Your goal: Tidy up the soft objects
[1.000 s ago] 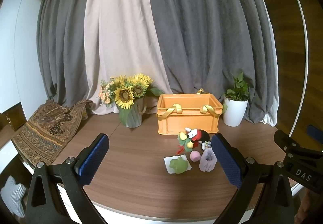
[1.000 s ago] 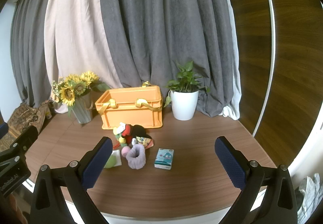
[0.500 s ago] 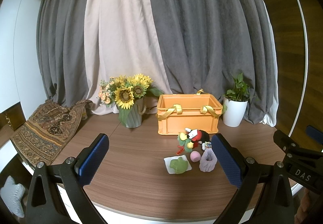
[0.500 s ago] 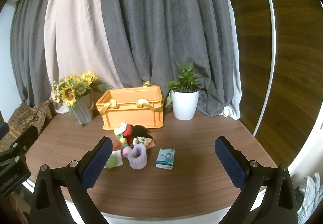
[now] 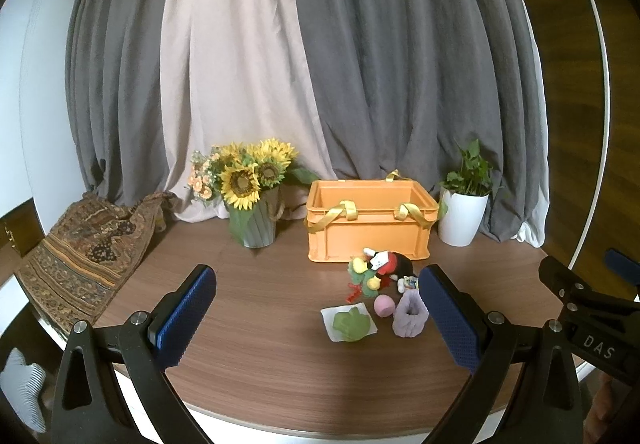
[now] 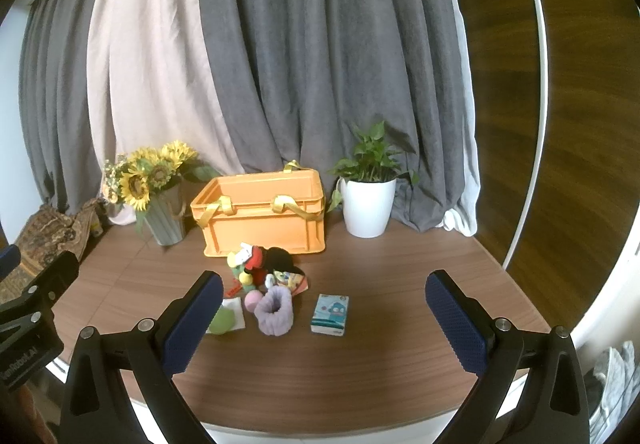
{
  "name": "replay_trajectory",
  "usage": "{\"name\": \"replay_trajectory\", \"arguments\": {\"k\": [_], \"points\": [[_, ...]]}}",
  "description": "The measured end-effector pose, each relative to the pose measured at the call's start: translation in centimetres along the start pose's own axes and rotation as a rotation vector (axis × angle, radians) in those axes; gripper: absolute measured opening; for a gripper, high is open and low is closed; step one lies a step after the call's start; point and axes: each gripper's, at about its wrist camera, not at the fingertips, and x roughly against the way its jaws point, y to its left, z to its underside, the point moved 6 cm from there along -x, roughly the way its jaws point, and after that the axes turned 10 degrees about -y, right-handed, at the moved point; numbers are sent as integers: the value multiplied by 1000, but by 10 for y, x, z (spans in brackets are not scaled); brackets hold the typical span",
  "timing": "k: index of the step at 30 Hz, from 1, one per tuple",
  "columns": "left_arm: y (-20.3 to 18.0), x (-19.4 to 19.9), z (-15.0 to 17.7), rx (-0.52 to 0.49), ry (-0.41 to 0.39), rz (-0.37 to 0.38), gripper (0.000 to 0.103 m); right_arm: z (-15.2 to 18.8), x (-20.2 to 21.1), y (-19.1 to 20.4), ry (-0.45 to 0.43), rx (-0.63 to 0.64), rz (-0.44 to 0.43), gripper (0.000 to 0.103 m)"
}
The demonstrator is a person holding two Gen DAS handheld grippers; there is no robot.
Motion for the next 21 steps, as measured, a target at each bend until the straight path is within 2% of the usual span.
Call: {"name": "replay_trajectory", "arguments": {"k": [6, 21], "points": [[-1, -21, 15, -3, 39, 20, 103, 13, -13, 5, 31, -6, 6, 103], [2, -93, 73, -2, 122, 50, 103, 65, -85, 14, 169, -47, 13, 103]]}}
